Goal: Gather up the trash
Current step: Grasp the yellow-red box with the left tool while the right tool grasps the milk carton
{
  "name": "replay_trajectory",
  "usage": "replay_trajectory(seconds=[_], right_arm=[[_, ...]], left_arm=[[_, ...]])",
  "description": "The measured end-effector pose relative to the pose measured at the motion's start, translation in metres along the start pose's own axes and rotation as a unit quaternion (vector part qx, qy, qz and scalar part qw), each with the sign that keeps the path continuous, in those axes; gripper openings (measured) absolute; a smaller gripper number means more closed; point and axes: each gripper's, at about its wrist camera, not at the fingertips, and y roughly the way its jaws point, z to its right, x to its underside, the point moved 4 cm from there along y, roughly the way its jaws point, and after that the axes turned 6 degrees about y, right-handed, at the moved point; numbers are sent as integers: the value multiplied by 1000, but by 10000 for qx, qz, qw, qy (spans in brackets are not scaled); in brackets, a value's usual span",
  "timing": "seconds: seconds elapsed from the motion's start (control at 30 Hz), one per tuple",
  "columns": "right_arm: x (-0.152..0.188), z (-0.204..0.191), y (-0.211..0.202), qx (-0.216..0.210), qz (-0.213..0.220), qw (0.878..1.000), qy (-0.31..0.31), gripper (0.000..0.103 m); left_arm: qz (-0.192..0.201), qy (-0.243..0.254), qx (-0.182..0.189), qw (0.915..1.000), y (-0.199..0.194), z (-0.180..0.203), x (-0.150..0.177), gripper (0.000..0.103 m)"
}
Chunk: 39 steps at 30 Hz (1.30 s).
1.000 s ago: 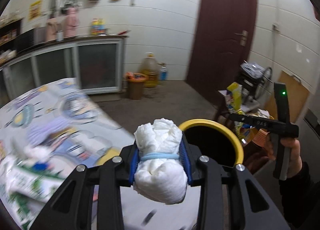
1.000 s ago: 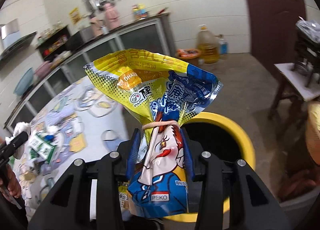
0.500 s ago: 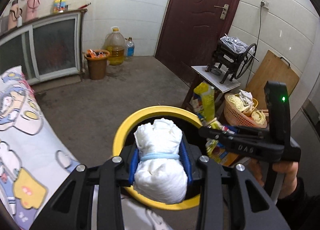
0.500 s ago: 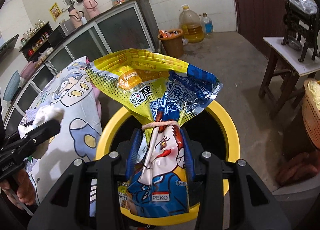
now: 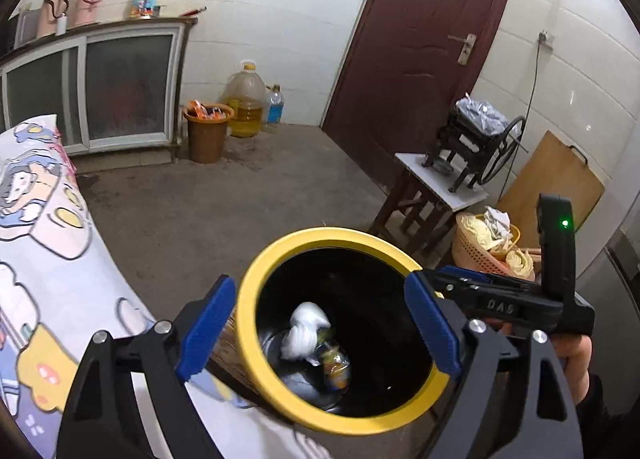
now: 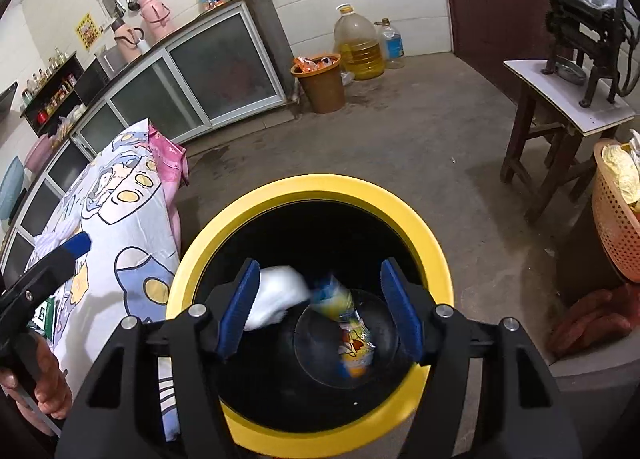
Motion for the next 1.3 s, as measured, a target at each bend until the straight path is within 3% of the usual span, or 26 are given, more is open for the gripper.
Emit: replay_trajectory(seconds=[0.17, 0.33, 0.43, 0.57, 0.67, 0.77, 0.83, 0.93, 0.97, 1.1, 1.2, 1.3], right_arm=[[4, -12, -22, -241, 170, 9993, -239, 61], [17, -66, -43, -706, 415, 9902, -1131, 61], [30, -114, -49, -1046, 512, 9774, -1764, 61], [49, -183, -45, -1652, 410, 9563, -2379, 61], [70, -236, -38, -1924, 306, 9383, -2856, 61], [91, -278, -34, -2241, 207, 9191, -3234, 61], [107, -311, -32, -2470, 121, 9024, -3530, 61], [130, -352, -29, -2721, 8, 8768, -3965, 61], [137, -367, -27, -2768, -7, 8683, -4116, 61], [152, -402, -20, -2957, -145, 8453, -4448, 61], [159, -425, -11, -3034, -292, 8313, -4648, 62], [168, -440, -1, -3036, -412, 8198, -4838, 63]], left_arm=[[284, 153, -70, 9995, -51, -19, 12, 83], [564, 491, -130, 9971, -133, -45, 41, 83], [694, 719, -560, 9934, -194, -63, 67, 88], [763, 693, -1417, 9845, -262, -85, 101, 94], [663, 174, -2105, 9752, -306, -106, 133, 95], [521, -562, -2710, 9595, -343, -125, 170, 95], [469, -866, -2815, 9545, -356, -131, 187, 95], [283, -1333, -3141, 9395, -369, -142, 213, 95], [231, -1575, -3173, 9349, -371, -149, 220, 95], [285, -2268, -2886, 9298, -373, -167, 240, 95], [290, -2544, -2864, 9233, -371, -177, 242, 95], [282, -2725, -2723, 9224, -365, -182, 240, 95]])
